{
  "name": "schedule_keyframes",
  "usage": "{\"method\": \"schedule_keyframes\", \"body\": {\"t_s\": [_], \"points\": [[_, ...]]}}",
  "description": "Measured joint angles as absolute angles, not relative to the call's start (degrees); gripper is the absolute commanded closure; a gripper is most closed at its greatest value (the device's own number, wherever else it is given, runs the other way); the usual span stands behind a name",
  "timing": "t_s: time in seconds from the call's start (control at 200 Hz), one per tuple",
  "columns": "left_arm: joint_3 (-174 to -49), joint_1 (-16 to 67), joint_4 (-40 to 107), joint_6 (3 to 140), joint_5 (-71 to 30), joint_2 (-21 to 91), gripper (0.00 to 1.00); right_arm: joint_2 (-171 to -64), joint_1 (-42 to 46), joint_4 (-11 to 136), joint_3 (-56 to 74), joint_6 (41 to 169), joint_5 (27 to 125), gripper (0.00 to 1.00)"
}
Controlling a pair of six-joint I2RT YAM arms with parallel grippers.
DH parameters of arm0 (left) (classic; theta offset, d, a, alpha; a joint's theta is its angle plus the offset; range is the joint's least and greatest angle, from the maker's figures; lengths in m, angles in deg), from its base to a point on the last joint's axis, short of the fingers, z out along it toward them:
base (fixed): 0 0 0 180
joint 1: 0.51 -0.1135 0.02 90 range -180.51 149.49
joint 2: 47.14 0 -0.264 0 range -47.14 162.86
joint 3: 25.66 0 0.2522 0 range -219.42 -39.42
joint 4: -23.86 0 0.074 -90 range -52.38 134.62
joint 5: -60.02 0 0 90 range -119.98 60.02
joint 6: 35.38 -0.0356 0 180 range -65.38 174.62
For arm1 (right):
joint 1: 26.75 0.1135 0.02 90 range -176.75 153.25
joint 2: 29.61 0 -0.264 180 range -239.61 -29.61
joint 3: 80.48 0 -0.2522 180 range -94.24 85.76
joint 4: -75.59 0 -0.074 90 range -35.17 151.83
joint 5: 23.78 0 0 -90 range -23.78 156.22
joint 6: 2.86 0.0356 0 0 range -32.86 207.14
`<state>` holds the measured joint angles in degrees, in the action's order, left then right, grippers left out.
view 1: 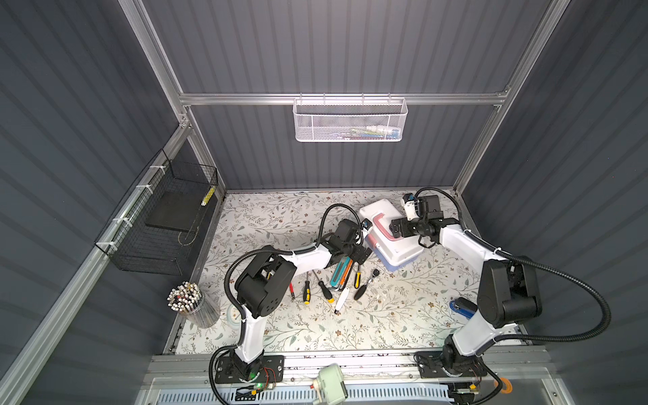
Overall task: Pack the tool kit
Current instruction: 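Grasp the pink handle with the right gripper while the left gripper nears the pink latch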
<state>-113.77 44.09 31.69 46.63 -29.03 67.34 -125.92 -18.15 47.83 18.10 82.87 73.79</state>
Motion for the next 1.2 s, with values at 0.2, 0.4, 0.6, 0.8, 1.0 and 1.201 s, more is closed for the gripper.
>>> {"method": "schedule_keyframes", "body": {"t_s": [0.2, 0.4, 0.6, 0.8, 1.0, 1.201], "points": [[-115.01, 44.20, 32.32, 45.71, -28.75, 69.19, 0.07, -127.45, -18.76, 49.05, 17.27, 80.64, 77.70, 0.12], [-117.83, 44.20, 32.50, 45.10, -28.95, 70.70, 0.09, -129.55, -18.85, 49.03, 15.13, 79.00, 80.39, 0.29], [-121.81, 44.18, 33.70, 44.18, -30.34, 72.97, 0.10, -129.57, -18.89, 48.46, 14.91, 79.52, 79.21, 0.31], [-122.84, 44.20, 33.90, 43.22, -32.29, 74.37, 0.09, -129.29, -18.72, 47.72, 14.93, 82.21, 76.57, 0.33], [-122.55, 44.20, 33.31, 42.39, -33.99, 74.37, 0.08, -128.15, -18.74, 45.27, 15.06, 87.28, 72.28, 0.37], [-115.69, 44.20, 29.22, 42.10, -34.45, 73.06, 0.08, -127.12, -18.72, 44.79, 16.05, 90.43, 70.38, 0.37]]}}
